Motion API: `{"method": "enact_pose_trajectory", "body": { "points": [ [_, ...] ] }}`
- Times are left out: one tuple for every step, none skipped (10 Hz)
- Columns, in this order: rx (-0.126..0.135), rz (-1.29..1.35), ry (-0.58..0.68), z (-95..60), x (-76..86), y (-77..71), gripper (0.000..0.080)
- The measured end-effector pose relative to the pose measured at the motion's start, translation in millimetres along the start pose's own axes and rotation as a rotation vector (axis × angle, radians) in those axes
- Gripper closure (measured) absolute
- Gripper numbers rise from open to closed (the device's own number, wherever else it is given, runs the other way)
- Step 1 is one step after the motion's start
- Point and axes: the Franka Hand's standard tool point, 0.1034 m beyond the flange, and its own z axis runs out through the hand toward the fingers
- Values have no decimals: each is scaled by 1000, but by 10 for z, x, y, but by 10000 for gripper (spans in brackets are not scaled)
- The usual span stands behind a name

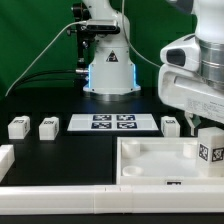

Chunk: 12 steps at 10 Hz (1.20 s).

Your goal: Assemble one leg

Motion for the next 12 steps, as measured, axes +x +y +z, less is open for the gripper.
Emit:
{"method": "enact_pose_trajectory", "body": {
  "points": [
    [-2, -150, -1, 19, -4, 14, 156],
    [-3, -262, -3, 29, -2, 27, 150],
    [-3, -389, -3, 30, 6, 35, 150],
    [-3, -518, -4, 30, 17, 46, 150],
    [-2, -644, -4, 33, 30, 60, 150],
    [-3, -777, -4, 31, 43, 72, 150],
    [-2, -907, -4, 26, 55, 83, 150],
    [-1, -1008, 0, 0, 60, 80, 150],
    [3, -1059, 19, -95, 70, 71, 150],
    [10, -1046, 58, -202, 76, 81, 150],
    [18, -1005, 106, -225, 57, 120, 150],
    [18, -1001, 123, -175, 37, 190, 150]
  ]
}}
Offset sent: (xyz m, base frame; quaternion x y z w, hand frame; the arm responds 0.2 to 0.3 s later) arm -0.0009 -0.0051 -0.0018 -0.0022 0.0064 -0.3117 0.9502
